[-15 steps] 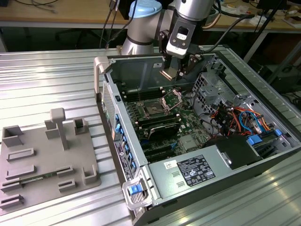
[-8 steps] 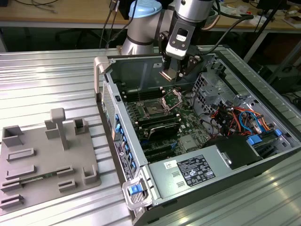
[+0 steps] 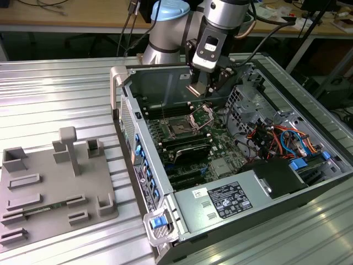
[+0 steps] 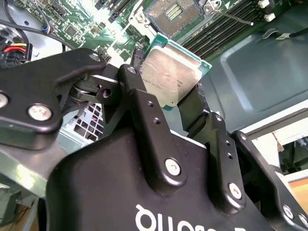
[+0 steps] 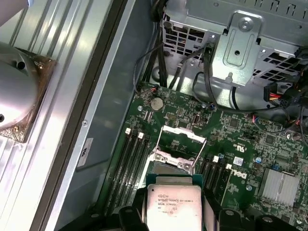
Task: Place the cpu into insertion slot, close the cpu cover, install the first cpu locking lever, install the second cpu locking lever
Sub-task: 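Place the cpu into insertion slot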
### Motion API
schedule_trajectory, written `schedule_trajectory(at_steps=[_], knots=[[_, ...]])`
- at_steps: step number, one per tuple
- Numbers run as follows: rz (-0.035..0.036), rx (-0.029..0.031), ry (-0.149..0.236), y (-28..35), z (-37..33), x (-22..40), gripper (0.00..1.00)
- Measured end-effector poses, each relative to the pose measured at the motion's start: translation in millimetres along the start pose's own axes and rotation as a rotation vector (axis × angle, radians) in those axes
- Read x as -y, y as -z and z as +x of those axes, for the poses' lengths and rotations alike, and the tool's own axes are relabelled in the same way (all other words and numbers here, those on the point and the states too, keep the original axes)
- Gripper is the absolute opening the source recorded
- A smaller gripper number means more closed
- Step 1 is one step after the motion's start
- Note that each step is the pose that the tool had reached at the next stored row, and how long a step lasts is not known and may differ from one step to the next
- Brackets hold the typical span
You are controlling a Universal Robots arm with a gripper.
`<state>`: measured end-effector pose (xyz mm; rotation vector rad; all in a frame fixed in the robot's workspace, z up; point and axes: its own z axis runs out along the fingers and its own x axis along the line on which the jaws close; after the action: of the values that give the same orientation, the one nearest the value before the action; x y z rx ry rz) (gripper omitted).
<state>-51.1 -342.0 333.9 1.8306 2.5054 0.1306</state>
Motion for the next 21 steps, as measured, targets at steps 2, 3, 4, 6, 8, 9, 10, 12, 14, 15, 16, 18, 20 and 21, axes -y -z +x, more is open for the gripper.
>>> schedule_trajectory(at_steps=[2, 3, 4, 6, 8, 9, 10, 12, 14, 15, 16, 18, 20, 21], knots=[[-0.0003, 0.0016, -0.019, -0.5, 0.0, 0.2, 0.55], [-0.0005, 0.0023, -0.026, -0.6, 0.1, 0.3, 0.55], [-0.0006, 0.0028, -0.032, -0.8, 0.1, 0.4, 0.55], [-0.0009, 0.0038, -0.043, -1.0, 0.2, 0.6, 0.55], [-0.0012, 0.0051, -0.058, -1.2, 0.4, 1.4, 0.55], [-0.0013, 0.0053, -0.061, -1.2, 0.5, 1.7, 0.55], [-0.0014, 0.0055, -0.063, -1.2, 0.6, 2.0, 0.55], [-0.0014, 0.0056, -0.065, -1.3, 0.7, 2.4, 0.55], [-0.0014, 0.0054, -0.065, -1.3, 0.7, 2.5, 0.55], [-0.0014, 0.0055, -0.065, -1.3, 0.7, 2.5, 0.55], [-0.0015, 0.0054, -0.065, -1.3, 0.7, 2.5, 0.55], [-0.0014, 0.0053, -0.065, -1.3, 0.7, 2.5, 0.55], [-0.0015, 0.0053, -0.065, -1.3, 0.7, 2.5, 0.55], [-0.0015, 0.0053, -0.065, -1.3, 0.7, 2.5, 0.55]])
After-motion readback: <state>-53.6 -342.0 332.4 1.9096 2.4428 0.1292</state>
